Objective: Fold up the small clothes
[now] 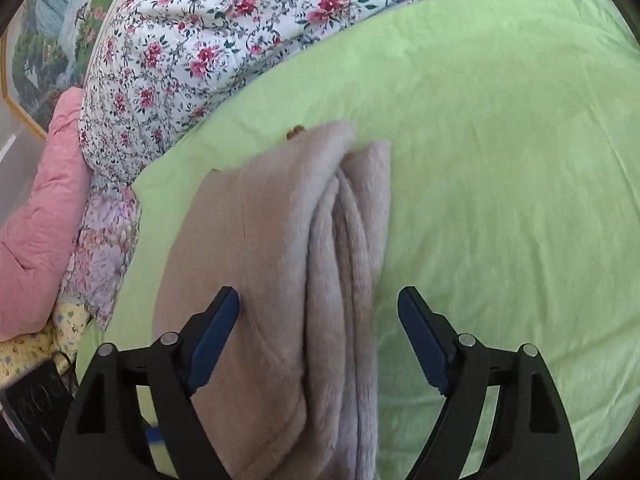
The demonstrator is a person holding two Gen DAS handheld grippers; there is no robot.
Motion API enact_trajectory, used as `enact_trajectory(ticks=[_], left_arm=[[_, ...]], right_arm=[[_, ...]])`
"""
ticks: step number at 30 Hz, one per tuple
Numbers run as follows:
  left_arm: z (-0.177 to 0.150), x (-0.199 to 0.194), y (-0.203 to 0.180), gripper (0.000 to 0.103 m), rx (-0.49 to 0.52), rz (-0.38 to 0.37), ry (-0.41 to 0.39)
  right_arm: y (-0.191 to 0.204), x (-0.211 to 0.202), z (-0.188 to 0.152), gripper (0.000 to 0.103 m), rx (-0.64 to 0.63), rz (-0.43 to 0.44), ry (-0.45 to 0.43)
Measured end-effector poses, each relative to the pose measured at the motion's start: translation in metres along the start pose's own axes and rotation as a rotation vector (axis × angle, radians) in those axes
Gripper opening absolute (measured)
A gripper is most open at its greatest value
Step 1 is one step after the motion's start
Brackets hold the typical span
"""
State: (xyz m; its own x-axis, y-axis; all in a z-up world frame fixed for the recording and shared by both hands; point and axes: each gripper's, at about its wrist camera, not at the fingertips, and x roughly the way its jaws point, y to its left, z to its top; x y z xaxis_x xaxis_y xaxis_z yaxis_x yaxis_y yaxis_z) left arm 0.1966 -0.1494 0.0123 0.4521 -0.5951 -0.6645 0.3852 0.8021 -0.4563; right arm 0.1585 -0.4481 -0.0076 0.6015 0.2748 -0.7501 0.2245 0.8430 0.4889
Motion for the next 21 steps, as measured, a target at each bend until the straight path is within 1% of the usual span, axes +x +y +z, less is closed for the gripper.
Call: enact_trajectory(ticks=[1,4,7,9,12,15,17,19,21], left_arm=[[0.005,-0.004,0.009,0.064,-0.02,0.006,-0.004],[0.021,-0.011,0.041,0.065,-0.112,-0.012,-0.005],[0.033,-0.015,0.068,0.065,-0.16,0.032,-0.015],[0.041,-0.009,0.081,0.065,-0.185,0.026,-0.004],[0.051,0.005,0.096,0.069,-0.216,-0.007,0.03],[0.058,0.021,0.109,0.07,-0.227,0.011,0.052],[0.059,0.033,0.117,0.074,-0.24,-0.001,0.074],[0.057,0.043,0.124,0.082,-0.254,-0.028,0.094],[0.057,0.06,0.129,0.086,-0.262,-0.047,0.122]], right_arm=[[-0.002,-0.001,-0.001,0.082,0.006,0.003,0.003],[-0.01,-0.002,0.0,0.082,0.039,0.029,0.004],[-0.014,0.0,0.001,0.082,0.062,0.049,0.015],[-0.015,0.003,0.001,0.082,0.069,0.059,0.022],[-0.016,0.006,0.003,0.083,0.074,0.07,0.03],[-0.017,0.01,0.006,0.083,0.069,0.073,0.041],[-0.017,0.013,0.008,0.084,0.072,0.081,0.049],[-0.019,0.017,0.009,0.085,0.079,0.086,0.059],[-0.019,0.021,0.01,0.086,0.081,0.087,0.064]])
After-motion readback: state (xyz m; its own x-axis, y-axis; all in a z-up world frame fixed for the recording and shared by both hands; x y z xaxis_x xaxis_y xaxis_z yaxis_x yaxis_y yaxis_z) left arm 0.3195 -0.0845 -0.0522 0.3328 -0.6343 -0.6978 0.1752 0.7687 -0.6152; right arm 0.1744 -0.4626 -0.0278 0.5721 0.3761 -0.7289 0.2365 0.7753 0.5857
